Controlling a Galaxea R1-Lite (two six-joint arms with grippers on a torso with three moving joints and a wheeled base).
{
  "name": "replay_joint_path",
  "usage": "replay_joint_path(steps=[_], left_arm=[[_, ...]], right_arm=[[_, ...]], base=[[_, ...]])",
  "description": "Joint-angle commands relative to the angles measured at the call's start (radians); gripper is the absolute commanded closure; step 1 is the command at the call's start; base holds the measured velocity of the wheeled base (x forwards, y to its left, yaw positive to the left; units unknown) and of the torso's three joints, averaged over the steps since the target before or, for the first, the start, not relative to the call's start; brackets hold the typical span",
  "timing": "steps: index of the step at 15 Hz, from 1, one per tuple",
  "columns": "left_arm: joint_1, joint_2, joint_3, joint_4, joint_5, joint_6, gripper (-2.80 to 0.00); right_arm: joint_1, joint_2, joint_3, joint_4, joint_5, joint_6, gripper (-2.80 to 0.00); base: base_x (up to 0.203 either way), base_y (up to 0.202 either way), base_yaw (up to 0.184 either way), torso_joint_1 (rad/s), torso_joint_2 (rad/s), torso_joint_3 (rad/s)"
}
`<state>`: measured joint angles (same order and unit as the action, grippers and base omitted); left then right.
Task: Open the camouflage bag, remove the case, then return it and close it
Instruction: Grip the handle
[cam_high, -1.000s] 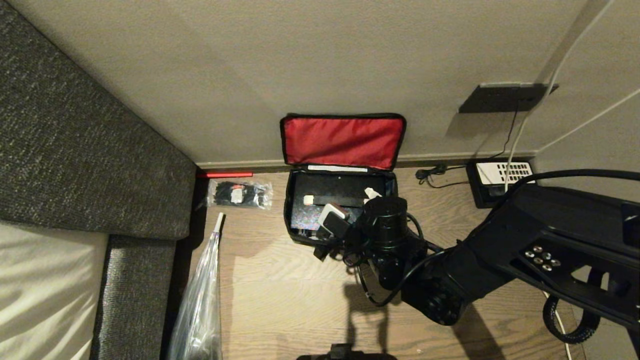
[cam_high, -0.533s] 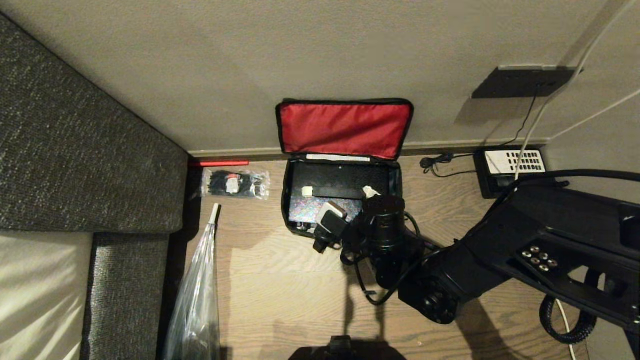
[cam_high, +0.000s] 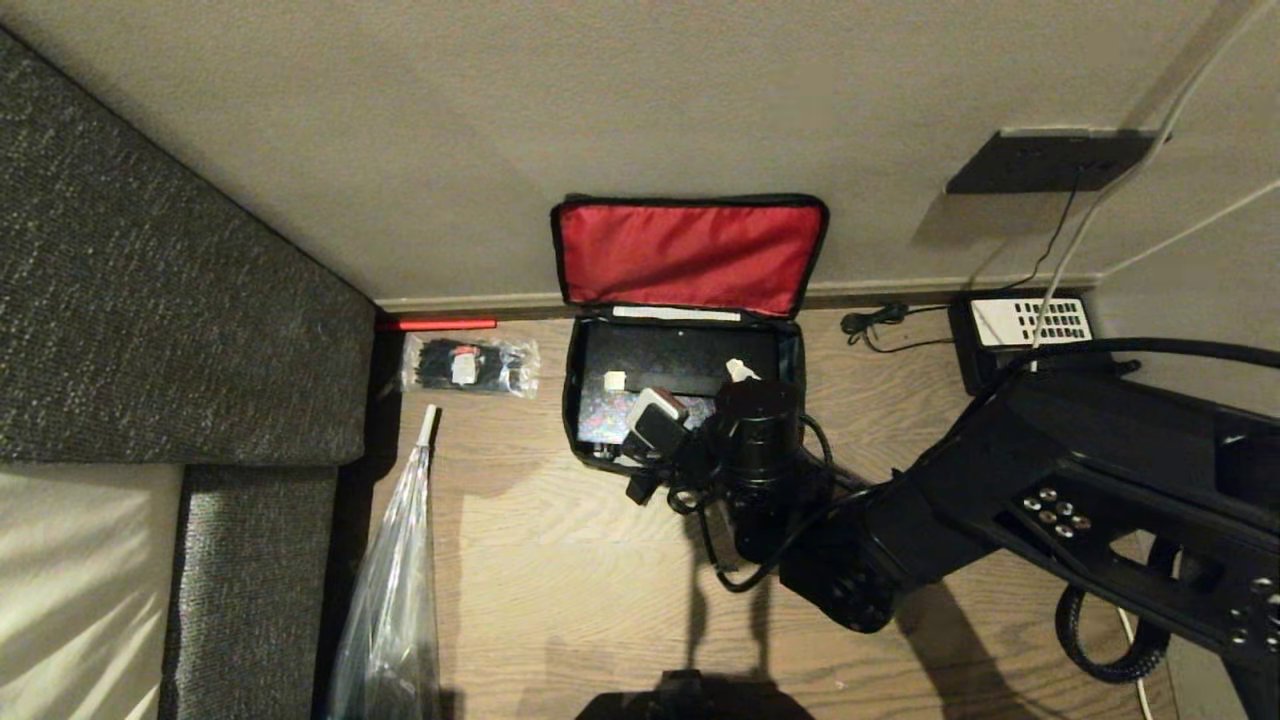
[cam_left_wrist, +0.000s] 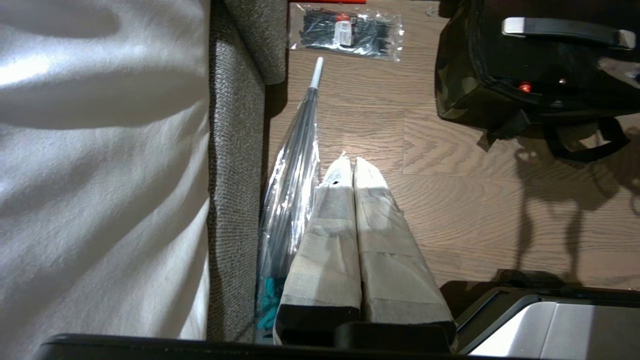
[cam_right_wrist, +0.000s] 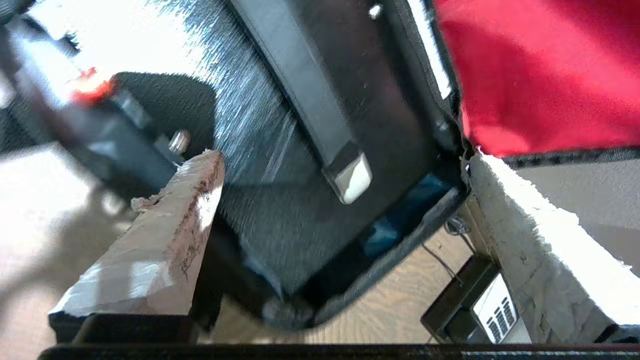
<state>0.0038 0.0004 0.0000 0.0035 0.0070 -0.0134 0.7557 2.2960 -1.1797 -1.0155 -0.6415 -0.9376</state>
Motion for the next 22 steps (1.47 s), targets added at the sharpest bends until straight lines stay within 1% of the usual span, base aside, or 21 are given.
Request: replay_joint_path(steps=[1,4,5,6,8,10,12,13,14,15,17,18,20,22], left_arm=[[0.001,-0.002,0.003,0.0,0.001,0.0,0.0],[0.001,-0.002,0.003,0.0,0.001,0.0,0.0],[0.001,-0.002,0.003,0.0,0.001,0.0,0.0],[0.001,-0.002,0.003,0.0,0.001,0.0,0.0],[0.001,-0.002,0.003,0.0,0.001,0.0,0.0],[0.001,-0.002,0.003,0.0,0.001,0.0,0.0],[0.001,-0.002,0.003,0.0,0.001,0.0,0.0],[0.001,-0.002,0.003,0.0,0.001,0.0,0.0],[0.001,-0.002,0.003,0.0,0.001,0.0,0.0],[0.001,-0.001,0.003,0.0,0.001,0.0,0.0],[0.001,-0.001,0.003,0.0,0.001,0.0,0.0],[0.001,0.0,0.003,0.0,0.001,0.0,0.0],[0.001,-0.002,0.003,0.0,0.001,0.0,0.0],[0.001,0.0,0.003,0.0,0.001,0.0,0.0]], right_arm=[[0.0,0.048,-0.078,0.001,-0.027,-0.015,-2.8],[-0.002,0.084,-0.126,0.001,-0.044,-0.058,-2.8],[-0.003,0.086,-0.125,-0.002,-0.074,-0.082,-2.8],[-0.004,0.089,-0.127,-0.006,-0.087,-0.098,-2.8],[-0.012,0.1,-0.118,-0.018,-0.105,-0.154,-2.8],[-0.01,0.108,-0.119,-0.017,-0.114,-0.162,-2.8],[-0.009,0.146,-0.127,-0.03,-0.155,-0.154,-2.8],[-0.006,0.164,-0.122,-0.076,-0.161,-0.159,-2.8],[0.001,0.18,-0.116,-0.137,-0.163,-0.17,-2.8],[0.003,0.179,-0.126,-0.163,-0.162,-0.2,-2.8],[0.002,0.18,-0.135,-0.212,-0.162,-0.326,-2.8],[0.002,0.185,-0.159,-0.228,-0.161,-0.35,-2.8],[0.003,0.198,-0.199,-0.245,-0.145,-0.361,-2.8],[0.001,0.203,-0.19,-0.27,-0.07,-0.377,-2.8]], base=[[0.0,0.0,0.0,0.0,0.0,0.0],[0.0,0.0,0.0,0.0,0.0,0.0],[0.0,0.0,0.0,0.0,0.0,0.0],[0.0,0.0,0.0,0.0,0.0,0.0],[0.0,0.0,0.0,0.0,0.0,0.0],[0.0,0.0,0.0,0.0,0.0,0.0],[0.0,0.0,0.0,0.0,0.0,0.0],[0.0,0.0,0.0,0.0,0.0,0.0],[0.0,0.0,0.0,0.0,0.0,0.0],[0.0,0.0,0.0,0.0,0.0,0.0],[0.0,0.0,0.0,0.0,0.0,0.0],[0.0,0.0,0.0,0.0,0.0,0.0],[0.0,0.0,0.0,0.0,0.0,0.0],[0.0,0.0,0.0,0.0,0.0,0.0]])
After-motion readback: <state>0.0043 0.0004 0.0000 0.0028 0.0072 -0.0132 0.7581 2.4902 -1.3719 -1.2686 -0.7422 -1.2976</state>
